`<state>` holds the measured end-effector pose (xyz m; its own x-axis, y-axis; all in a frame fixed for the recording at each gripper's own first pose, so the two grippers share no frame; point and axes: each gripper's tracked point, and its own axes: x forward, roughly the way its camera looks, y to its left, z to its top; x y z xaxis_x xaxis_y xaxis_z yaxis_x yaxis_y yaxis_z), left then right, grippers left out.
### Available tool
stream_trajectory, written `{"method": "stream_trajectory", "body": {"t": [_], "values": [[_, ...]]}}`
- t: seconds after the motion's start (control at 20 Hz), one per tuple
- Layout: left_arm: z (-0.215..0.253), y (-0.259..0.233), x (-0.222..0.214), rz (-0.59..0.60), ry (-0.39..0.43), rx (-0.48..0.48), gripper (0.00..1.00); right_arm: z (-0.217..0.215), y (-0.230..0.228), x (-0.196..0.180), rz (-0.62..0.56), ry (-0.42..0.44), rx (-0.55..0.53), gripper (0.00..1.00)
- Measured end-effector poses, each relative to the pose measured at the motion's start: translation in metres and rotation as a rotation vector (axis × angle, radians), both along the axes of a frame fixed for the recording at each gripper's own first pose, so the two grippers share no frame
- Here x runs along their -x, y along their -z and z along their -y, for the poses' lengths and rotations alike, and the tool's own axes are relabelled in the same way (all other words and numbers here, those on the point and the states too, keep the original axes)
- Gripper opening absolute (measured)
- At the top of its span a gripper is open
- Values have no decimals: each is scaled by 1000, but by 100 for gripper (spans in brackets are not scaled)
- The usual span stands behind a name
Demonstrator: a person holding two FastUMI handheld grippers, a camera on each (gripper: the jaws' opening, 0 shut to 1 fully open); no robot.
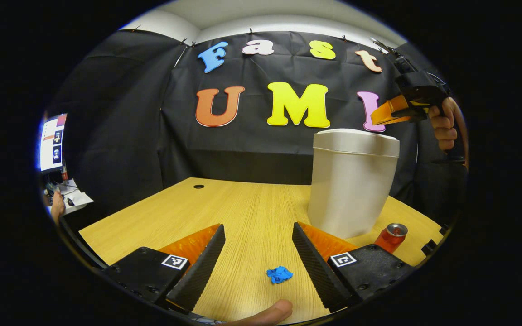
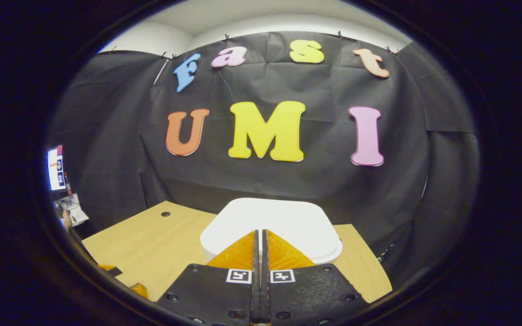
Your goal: Press the lid of the desktop garbage bin to open it, pick up the crumpled paper on the desktop and throw it into the bin, then pick up the pop can on the desktop and drop it into the bin, and finally close the garbage bin lid.
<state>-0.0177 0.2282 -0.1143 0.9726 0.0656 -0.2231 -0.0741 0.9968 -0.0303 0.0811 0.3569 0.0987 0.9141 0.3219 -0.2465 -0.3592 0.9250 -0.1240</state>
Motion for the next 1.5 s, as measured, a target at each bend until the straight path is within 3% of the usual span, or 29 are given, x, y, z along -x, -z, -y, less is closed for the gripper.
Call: {"method": "stream_trajectory", "body": {"t": [0.25, 0.4, 0.6, 0.65, 0.75, 0.85, 1.0, 1.15, 1.3, 1.5], "values": [[5, -12, 6, 30, -10, -27, 98, 11, 11, -4, -11, 31, 50, 0], [19, -25, 10, 59, 5, -12, 98, 15, 19, -3, -89, -1, -17, 1], [31, -37, 13, 86, -5, 14, 98, 26, 19, 3, -73, 12, 64, 1], [32, -39, 14, 85, -9, 12, 98, 33, 11, 11, -36, 23, 32, 1], [37, -34, 14, 53, -12, 7, 98, 22, 18, 43, -56, -72, -74, 0], [40, -31, 14, 27, -13, -8, 98, 35, 27, 69, -40, -105, -126, 0], [43, -31, 14, 28, -9, -57, 98, 71, 43, 81, 10, -75, -147, 0], [55, -17, 12, 17, 23, -29, 98, 98, 64, 83, 24, -27, -169, 0], [61, -7, 7, 28, 56, 7, 96, 108, 80, 98, 51, -58, -170, 0], [44, 0, -4, 52, 13, -36, 96, 115, 80, 120, 91, -63, -199, 0]]}}
